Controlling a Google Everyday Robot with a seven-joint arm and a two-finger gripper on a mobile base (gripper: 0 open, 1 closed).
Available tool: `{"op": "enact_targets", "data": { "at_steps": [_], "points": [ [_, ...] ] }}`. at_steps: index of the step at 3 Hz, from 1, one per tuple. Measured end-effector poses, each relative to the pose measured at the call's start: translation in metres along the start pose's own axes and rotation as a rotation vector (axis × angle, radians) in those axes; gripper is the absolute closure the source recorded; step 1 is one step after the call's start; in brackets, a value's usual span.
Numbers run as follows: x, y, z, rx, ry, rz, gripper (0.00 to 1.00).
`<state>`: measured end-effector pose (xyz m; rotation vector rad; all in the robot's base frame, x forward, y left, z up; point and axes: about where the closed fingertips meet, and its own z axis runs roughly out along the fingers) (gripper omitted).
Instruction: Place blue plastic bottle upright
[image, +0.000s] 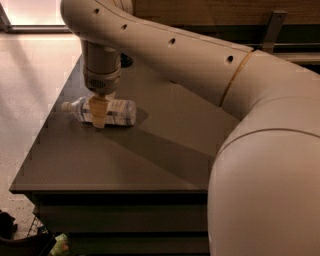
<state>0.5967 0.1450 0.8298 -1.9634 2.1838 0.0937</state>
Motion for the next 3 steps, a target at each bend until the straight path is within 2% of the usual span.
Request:
{"op": "enact_targets", "data": {
  "at_steps": [2,3],
  "points": [
    [-0.0008,0.0002,0.0035,-0.002,0.001,-0.002,0.81],
    [-0.0012,0.0004,0.0050,-0.003,0.001,-0.003,1.00]
  ]
}}
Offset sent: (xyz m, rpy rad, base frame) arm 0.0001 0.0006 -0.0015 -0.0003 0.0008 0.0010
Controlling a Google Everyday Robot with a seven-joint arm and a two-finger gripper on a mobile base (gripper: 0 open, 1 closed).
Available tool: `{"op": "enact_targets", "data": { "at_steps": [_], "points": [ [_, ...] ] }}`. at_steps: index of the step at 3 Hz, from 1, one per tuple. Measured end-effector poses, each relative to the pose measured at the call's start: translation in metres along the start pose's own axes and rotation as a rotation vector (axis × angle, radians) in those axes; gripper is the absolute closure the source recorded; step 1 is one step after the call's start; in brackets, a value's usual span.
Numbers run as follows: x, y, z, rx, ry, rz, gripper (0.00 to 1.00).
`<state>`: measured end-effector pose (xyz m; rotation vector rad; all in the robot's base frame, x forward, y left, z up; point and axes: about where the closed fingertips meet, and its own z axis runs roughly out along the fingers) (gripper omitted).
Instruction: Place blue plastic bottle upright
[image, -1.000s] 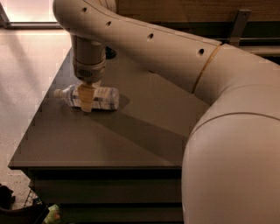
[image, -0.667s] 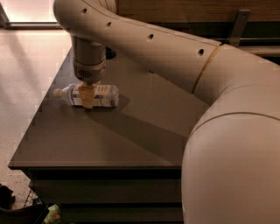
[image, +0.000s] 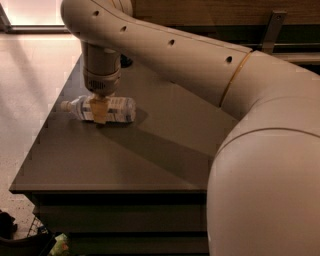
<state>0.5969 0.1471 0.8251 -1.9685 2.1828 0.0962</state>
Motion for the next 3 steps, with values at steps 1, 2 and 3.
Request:
{"op": "enact_targets", "data": {
  "at_steps": [1,2,3],
  "points": [
    [0.000,-0.001,-0.003,0.005,0.007,0.000,1.00],
    [-0.003,-0.004,-0.020,0.025,0.004,-0.004,1.00],
    [-0.009,-0.012,-0.049,0.044,-0.138,-0.011,1.00]
  ]
}}
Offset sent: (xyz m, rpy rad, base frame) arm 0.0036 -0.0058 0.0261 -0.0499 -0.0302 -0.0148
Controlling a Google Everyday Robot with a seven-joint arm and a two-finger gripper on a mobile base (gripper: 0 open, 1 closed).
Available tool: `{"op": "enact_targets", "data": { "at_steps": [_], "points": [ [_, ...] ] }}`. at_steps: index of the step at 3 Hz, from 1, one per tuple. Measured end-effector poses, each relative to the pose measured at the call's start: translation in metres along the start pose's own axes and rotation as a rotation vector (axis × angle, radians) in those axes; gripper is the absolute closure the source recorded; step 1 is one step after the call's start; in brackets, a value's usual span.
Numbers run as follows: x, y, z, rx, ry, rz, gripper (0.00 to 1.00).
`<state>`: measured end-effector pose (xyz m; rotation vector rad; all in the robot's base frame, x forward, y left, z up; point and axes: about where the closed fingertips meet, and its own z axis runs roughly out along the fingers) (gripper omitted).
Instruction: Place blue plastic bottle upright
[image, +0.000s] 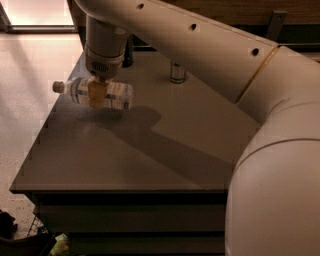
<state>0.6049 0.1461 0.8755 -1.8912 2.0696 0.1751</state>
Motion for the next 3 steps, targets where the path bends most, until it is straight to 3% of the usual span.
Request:
{"op": "enact_targets", "data": {
  "at_steps": [1,2,3],
  "points": [
    [-0.006,-0.009,-0.015,-0.006,-0.192,0.002,1.00],
    [-0.005,-0.014,-0.022,-0.024,-0.393,0.042,1.00],
    [0.005,-0.017,-0.028,-0.026,-0.612,0.129,1.00]
  ]
}}
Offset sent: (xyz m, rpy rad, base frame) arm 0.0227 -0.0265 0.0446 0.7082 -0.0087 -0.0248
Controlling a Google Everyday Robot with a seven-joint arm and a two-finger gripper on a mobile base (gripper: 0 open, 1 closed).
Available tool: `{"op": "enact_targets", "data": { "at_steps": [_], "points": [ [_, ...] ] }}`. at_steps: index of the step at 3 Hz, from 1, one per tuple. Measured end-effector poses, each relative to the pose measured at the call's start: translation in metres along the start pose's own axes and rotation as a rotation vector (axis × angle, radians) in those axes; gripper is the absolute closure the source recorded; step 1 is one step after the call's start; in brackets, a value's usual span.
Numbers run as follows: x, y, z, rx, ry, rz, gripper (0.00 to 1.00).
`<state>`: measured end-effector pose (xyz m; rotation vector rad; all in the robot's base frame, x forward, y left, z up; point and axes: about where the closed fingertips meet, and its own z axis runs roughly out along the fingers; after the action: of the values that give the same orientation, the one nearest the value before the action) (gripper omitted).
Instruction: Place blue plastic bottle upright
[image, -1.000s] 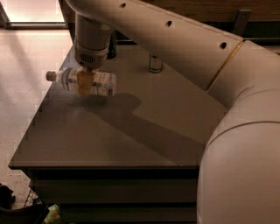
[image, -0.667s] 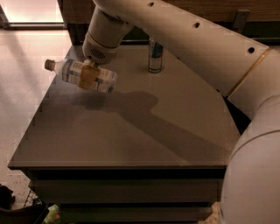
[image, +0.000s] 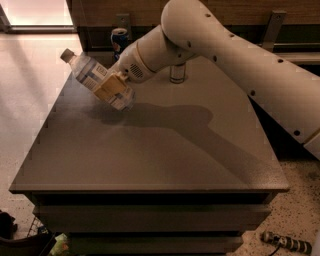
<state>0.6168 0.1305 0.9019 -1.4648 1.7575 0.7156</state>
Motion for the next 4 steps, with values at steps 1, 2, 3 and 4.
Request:
{"op": "enact_targets", "data": {
  "at_steps": [1,2,3,4],
  "points": [
    [0.0041,-0.0010,-0.0069,0.017,-0.117,0.042,1.00],
    [0.0068,-0.0024,-0.0109,0.028,-0.215,0.054,1.00],
    [0.0036,-0.0037,-0.0120,0.033,-0.314,0.023,1.00],
    [-0.0012,-0.0066,-0.0046,0.022,-0.398,-0.018,1.00]
  ]
}}
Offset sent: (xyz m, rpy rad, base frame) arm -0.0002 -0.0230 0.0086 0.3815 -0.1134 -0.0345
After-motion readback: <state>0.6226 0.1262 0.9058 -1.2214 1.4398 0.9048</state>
